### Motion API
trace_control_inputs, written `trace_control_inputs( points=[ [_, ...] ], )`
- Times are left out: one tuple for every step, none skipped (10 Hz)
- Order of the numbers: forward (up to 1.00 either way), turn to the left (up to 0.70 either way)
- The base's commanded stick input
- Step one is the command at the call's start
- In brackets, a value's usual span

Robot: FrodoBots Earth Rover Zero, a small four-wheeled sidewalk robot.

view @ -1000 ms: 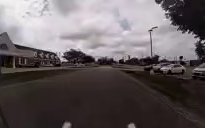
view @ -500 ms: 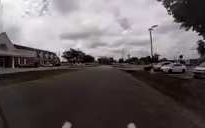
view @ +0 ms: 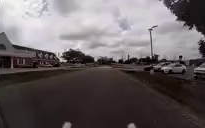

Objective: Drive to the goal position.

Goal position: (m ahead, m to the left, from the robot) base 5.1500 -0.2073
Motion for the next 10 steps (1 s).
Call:
trace_control_inputs(
  points=[
    [0.45,0.00],
    [0.45,0.00],
    [0.45,0.00],
    [0.45,0.00],
    [0.45,0.00],
    [0.45,0.00],
    [0.45,0.00],
    [0.45,0.00],
    [0.45,0.00],
    [0.45,0.00]
  ],
)
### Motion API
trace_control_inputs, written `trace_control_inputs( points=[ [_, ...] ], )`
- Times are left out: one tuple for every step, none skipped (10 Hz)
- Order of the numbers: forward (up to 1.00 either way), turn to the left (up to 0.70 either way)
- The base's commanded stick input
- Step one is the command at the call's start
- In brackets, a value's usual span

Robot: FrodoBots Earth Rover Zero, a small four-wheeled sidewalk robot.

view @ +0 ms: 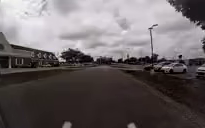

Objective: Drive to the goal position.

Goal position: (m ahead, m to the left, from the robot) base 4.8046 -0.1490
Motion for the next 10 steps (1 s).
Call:
trace_control_inputs(
  points=[
    [0.45,0.00],
    [0.45,0.00],
    [0.45,0.00],
    [0.45,0.00],
    [0.45,0.00],
    [0.45,0.00],
    [0.45,0.00],
    [0.45,0.00],
    [0.45,0.00],
    [0.45,0.00]
  ],
)
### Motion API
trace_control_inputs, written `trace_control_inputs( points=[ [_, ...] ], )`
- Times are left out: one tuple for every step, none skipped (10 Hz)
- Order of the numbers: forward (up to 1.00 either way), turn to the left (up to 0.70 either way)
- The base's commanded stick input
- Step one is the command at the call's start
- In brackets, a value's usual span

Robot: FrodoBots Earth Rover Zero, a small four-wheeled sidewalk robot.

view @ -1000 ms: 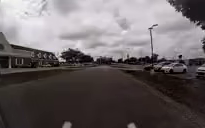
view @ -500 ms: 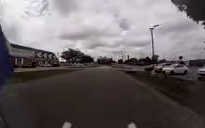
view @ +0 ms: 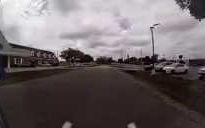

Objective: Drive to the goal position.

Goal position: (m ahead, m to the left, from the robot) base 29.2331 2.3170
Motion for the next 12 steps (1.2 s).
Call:
trace_control_inputs(
  points=[
    [0.45,0.00],
    [0.45,0.00],
    [0.45,0.00],
    [0.45,0.00],
    [0.45,0.00],
    [0.45,0.00],
    [0.45,0.00],
    [0.45,0.00],
    [0.45,0.00],
    [0.45,0.00],
    [0.45,0.00],
    [0.45,0.00]
  ],
)
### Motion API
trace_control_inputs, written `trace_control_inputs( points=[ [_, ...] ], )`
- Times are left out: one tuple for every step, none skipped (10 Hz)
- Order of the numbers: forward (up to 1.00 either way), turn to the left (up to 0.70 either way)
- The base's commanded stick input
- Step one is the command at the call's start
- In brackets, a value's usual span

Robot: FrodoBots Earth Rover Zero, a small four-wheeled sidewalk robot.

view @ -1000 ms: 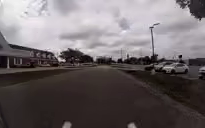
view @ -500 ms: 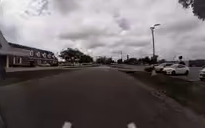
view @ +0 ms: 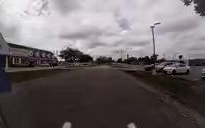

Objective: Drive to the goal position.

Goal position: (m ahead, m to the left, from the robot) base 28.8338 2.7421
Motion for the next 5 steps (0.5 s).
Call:
trace_control_inputs(
  points=[
    [0.45,0.00],
    [0.45,0.00],
    [0.45,0.00],
    [0.45,0.00],
    [0.45,0.00]
  ],
)
